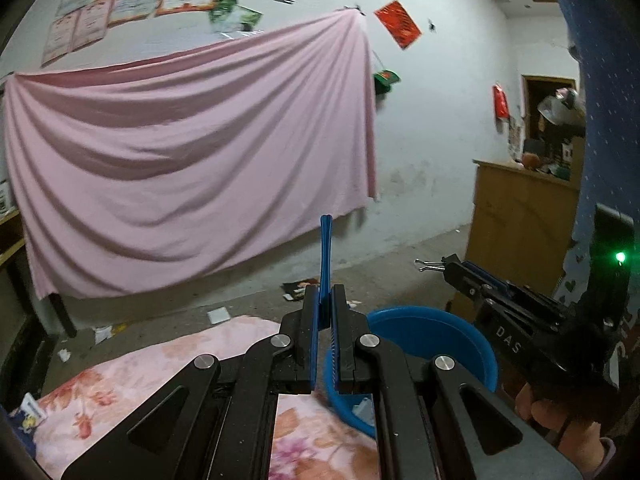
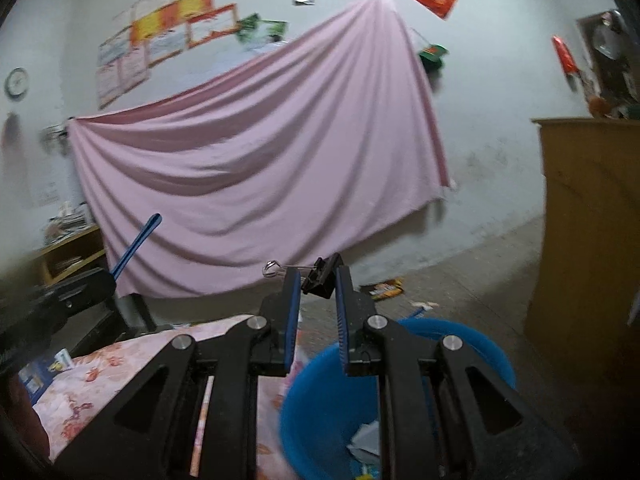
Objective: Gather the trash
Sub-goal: 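Lift the blue pen and binder clip toward the blue bucket with both grippers, then open both grippers over the blue bucket to drop the pen and clip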
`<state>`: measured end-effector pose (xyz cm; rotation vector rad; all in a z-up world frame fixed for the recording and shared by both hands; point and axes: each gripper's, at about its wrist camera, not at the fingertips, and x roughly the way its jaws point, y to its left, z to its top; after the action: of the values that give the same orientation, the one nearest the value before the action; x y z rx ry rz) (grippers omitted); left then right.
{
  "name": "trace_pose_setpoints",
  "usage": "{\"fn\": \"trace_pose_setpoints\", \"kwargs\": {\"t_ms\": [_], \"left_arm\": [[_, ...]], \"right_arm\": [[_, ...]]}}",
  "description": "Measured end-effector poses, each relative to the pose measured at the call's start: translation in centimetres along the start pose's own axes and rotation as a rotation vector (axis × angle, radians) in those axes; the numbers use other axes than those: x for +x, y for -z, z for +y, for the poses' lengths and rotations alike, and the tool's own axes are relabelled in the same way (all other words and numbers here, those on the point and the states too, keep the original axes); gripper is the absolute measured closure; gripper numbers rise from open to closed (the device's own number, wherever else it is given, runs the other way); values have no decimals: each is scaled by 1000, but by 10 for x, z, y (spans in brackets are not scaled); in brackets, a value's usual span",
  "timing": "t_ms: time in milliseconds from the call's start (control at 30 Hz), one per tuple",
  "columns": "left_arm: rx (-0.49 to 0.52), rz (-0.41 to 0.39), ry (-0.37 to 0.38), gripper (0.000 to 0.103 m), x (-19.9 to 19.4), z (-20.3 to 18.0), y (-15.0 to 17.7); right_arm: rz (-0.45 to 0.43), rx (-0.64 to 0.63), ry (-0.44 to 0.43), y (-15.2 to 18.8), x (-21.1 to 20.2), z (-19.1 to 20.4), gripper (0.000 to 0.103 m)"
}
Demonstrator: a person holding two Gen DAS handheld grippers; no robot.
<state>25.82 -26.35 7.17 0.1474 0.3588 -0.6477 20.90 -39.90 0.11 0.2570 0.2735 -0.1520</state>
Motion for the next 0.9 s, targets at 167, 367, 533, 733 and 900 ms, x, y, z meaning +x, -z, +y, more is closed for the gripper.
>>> {"fn": "trace_pose_setpoints", "kwargs": {"t_ms": [167, 367, 533, 733, 900], "left_arm": [[9, 78, 63, 100, 34, -21, 5], [-37, 181, 125, 100, 65, -34, 10], [-74, 242, 147, 99, 76, -36, 11], [-94, 264, 132, 97, 80, -32, 16], [-113, 245, 106, 78, 70, -19, 19]], "right_arm": [[61, 52, 57, 3, 3, -26, 58], [157, 106, 79, 10, 14, -49, 58], [211, 149, 77, 16, 20, -61, 56], [224, 158, 69, 15, 20, -60, 55], [221, 131, 59, 12, 23, -57, 54]]}}
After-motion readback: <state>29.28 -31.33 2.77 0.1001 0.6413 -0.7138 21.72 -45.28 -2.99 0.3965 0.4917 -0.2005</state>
